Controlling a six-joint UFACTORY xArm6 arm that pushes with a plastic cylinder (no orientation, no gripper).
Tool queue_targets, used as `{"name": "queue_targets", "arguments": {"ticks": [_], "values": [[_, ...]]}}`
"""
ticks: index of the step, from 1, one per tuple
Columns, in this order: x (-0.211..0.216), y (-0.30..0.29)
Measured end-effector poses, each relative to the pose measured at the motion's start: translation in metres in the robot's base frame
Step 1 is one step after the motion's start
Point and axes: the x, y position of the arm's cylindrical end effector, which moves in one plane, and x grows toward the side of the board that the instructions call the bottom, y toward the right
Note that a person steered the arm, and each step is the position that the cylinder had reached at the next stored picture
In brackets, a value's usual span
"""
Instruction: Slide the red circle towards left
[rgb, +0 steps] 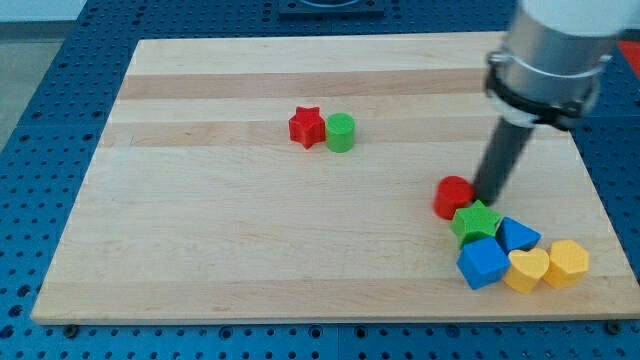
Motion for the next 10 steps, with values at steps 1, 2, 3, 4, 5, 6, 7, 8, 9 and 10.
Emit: {"name": "queue_targets", "arguments": {"ticks": [1, 2, 3, 4, 5, 6, 7, 8, 9, 10], "values": [[-0.008, -0.060], [-0.008, -0.072], [-0.008, -0.022], [0.001, -0.002], [0.020, -0.021], [0.034, -0.053], [0.005, -0.103], [-0.043, -0.140], [-0.030, -0.140], [-0.011, -0.102]]}}
